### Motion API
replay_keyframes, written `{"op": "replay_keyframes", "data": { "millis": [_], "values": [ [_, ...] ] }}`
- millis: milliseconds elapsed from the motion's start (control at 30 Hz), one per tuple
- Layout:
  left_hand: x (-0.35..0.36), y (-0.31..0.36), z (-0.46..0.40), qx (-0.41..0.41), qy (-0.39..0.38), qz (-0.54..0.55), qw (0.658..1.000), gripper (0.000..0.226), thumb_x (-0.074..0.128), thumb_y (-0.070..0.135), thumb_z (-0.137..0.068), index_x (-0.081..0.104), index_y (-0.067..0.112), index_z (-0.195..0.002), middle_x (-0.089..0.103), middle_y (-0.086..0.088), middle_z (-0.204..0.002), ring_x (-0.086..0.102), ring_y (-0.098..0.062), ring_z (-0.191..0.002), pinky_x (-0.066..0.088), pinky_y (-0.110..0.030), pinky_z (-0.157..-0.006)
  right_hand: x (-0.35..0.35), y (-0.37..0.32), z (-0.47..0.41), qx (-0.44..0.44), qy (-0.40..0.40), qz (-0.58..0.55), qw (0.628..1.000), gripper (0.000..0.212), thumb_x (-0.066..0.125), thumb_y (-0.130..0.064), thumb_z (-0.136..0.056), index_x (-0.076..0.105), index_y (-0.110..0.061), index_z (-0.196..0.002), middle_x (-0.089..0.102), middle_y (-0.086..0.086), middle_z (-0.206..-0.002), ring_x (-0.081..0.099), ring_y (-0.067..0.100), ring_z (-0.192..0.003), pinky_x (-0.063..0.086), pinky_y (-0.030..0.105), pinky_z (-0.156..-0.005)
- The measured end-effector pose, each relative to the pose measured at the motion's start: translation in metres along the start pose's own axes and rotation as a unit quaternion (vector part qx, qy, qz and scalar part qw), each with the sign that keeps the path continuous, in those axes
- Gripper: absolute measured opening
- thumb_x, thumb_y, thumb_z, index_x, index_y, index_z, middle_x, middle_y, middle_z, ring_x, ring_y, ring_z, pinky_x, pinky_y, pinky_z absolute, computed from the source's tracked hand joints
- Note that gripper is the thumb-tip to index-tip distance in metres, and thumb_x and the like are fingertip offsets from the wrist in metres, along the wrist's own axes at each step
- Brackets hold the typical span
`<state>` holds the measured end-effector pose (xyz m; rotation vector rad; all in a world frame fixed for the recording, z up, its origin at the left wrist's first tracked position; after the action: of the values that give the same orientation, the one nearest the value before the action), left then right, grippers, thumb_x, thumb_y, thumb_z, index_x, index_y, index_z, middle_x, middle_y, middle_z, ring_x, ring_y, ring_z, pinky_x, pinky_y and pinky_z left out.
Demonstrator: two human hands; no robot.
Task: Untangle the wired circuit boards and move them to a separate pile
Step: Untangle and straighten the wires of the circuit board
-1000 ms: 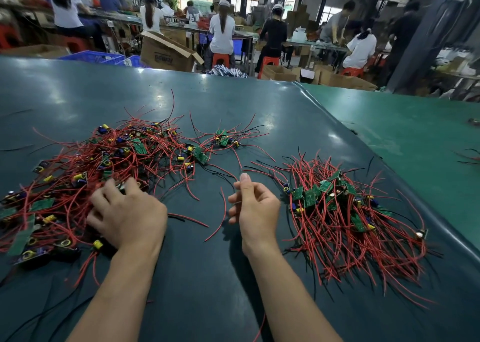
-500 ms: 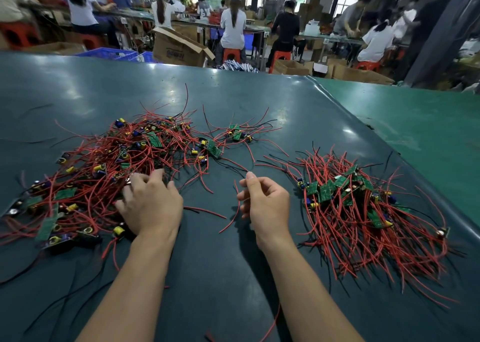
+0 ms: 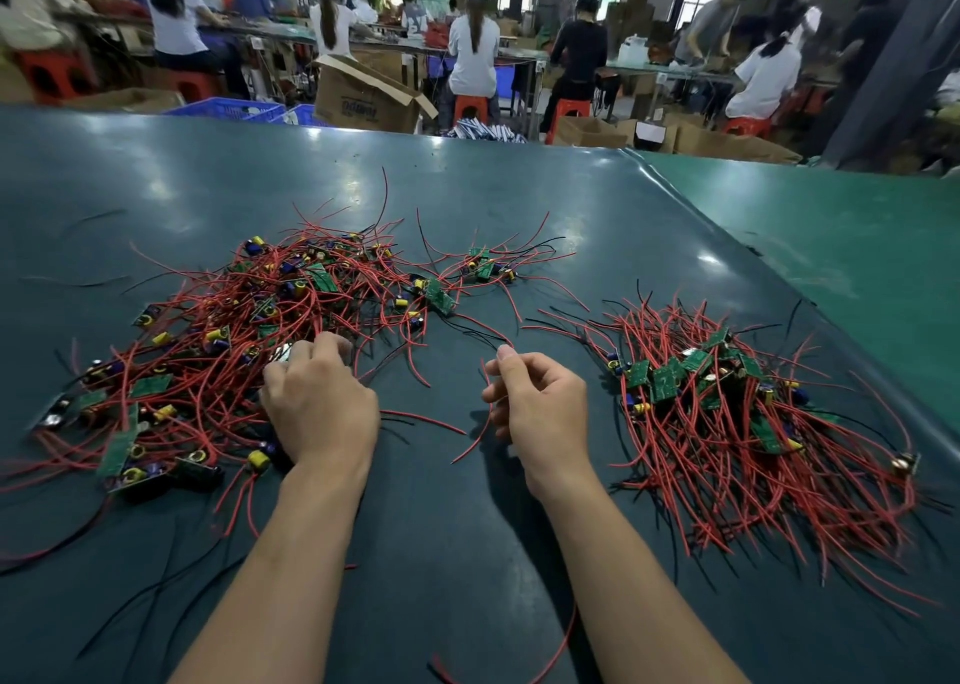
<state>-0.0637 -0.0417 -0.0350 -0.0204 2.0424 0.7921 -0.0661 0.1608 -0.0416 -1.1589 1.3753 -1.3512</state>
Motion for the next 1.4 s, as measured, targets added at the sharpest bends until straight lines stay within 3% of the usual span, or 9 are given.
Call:
{"op": "replay_keyframes", "data": {
  "millis": [167, 333, 600, 800, 967, 1100, 1200, 1300, 1400],
  "values": [
    [-0.005, -0.006, 0.008, -0.053, 0.005, -0.018, 0.998, 0.027, 0.064, 0.016, -0.089, 0.062, 0.014, -0.117, 0.064, -0.014, -0.117, 0.043, -0.036, -0.114, 0.034, -0.047, -0.091, 0.0, 0.0, 0.0, -0.002, 0.001, 0.005, 1.0, 0.029, 0.059, -0.029, -0.097, 0.069, -0.011, -0.075, 0.065, 0.001, -0.058, 0.053, 0.01, -0.047, 0.04, 0.021, -0.042],
    [-0.017, -0.007, 0.009, -0.045, 0.059, -0.029, 0.997, 0.017, 0.071, 0.032, -0.087, 0.069, 0.02, -0.098, 0.071, -0.007, -0.099, 0.041, -0.03, -0.108, 0.023, -0.043, -0.086, 0.002, 0.0, -0.001, -0.003, 0.001, 0.009, 1.0, 0.029, 0.059, -0.03, -0.096, 0.069, -0.013, -0.075, 0.066, 0.001, -0.058, 0.053, 0.011, -0.047, 0.04, 0.021, -0.043],
    [-0.043, 0.031, 0.032, 0.199, 0.249, 0.108, 0.942, 0.026, 0.069, 0.041, -0.089, 0.069, 0.016, -0.094, 0.073, 0.001, -0.092, 0.053, -0.026, -0.112, 0.029, -0.047, -0.093, 0.005, -0.003, -0.002, -0.015, -0.021, 0.001, 1.0, 0.033, 0.056, -0.031, -0.098, 0.068, -0.011, -0.075, 0.063, 0.0, -0.057, 0.051, 0.01, -0.046, 0.039, 0.021, -0.044],
    [-0.027, 0.064, 0.054, 0.426, 0.107, 0.257, 0.861, 0.017, 0.075, 0.021, -0.08, 0.073, 0.009, -0.091, 0.057, 0.013, -0.101, 0.055, -0.018, -0.096, 0.046, -0.04, -0.081, 0.022, -0.01, 0.003, 0.001, -0.146, -0.134, 0.98, 0.03, 0.058, -0.035, -0.092, 0.073, -0.017, -0.074, 0.061, 0.0, -0.061, 0.051, 0.008, -0.046, 0.039, 0.018, -0.04],
    [-0.019, 0.058, 0.047, 0.375, 0.067, 0.289, 0.878, 0.023, 0.074, 0.029, -0.084, 0.072, 0.009, -0.095, 0.066, 0.003, -0.097, 0.059, -0.021, -0.092, 0.047, -0.031, -0.085, 0.004, -0.012, -0.004, -0.023, -0.066, -0.166, 0.984, 0.016, 0.062, -0.012, -0.093, 0.074, -0.013, -0.083, 0.062, 0.004, -0.066, 0.057, 0.009, -0.053, 0.045, 0.019, -0.04],
    [0.001, 0.055, 0.042, 0.262, -0.122, 0.305, 0.907, 0.035, 0.064, 0.046, -0.087, 0.072, 0.014, -0.096, 0.066, 0.007, -0.088, 0.059, -0.011, -0.076, 0.047, -0.027, -0.071, 0.005, -0.009, -0.004, -0.013, -0.058, -0.151, 0.987, 0.014, 0.069, -0.008, -0.088, 0.076, -0.015, -0.077, 0.071, 0.003, -0.07, 0.064, 0.012, -0.059, 0.053, 0.025, -0.049],
    [0.007, 0.056, 0.041, 0.257, -0.171, 0.335, 0.89, 0.023, 0.068, 0.031, -0.088, 0.074, 0.011, -0.099, 0.069, 0.001, -0.088, 0.062, -0.01, -0.074, 0.048, -0.027, -0.071, 0.009, -0.006, -0.003, 0.005, -0.054, -0.156, 0.986, 0.018, 0.073, -0.003, -0.083, 0.076, -0.015, -0.071, 0.072, 0.009, -0.073, 0.065, 0.018, -0.063, 0.059, 0.034, -0.063],
    [0.012, 0.05, 0.035, 0.169, -0.191, 0.395, 0.883, 0.007, 0.071, 0.013, -0.087, 0.076, 0.011, -0.092, 0.074, 0.0, -0.084, 0.071, -0.016, -0.076, 0.057, -0.036, -0.074, 0.011, -0.004, -0.003, 0.024, -0.066, -0.186, 0.98, 0.021, 0.071, -0.002, -0.085, 0.073, -0.014, -0.067, 0.068, 0.004, -0.067, 0.063, 0.013, -0.061, 0.059, 0.03, -0.057],
    [0.011, 0.047, 0.033, 0.121, -0.169, 0.432, 0.878, 0.005, 0.07, 0.011, -0.088, 0.073, 0.014, -0.086, 0.073, 0.002, -0.074, 0.07, -0.011, -0.068, 0.057, -0.025, -0.067, 0.007, -0.004, -0.005, 0.021, -0.044, -0.169, 0.984, 0.012, 0.069, -0.008, -0.088, 0.07, -0.012, -0.076, 0.065, 0.002, -0.07, 0.063, 0.012, -0.066, 0.056, 0.027, -0.054]
  ]
}}
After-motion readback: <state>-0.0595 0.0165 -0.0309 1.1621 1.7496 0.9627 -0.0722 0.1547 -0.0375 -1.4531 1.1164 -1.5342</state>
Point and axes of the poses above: each hand's wrist, its own z-axis away from the middle knuckle, its own x-axis out of the palm, y = z × x, the point moved 5 cm from there along -z, towards the middle knuckle
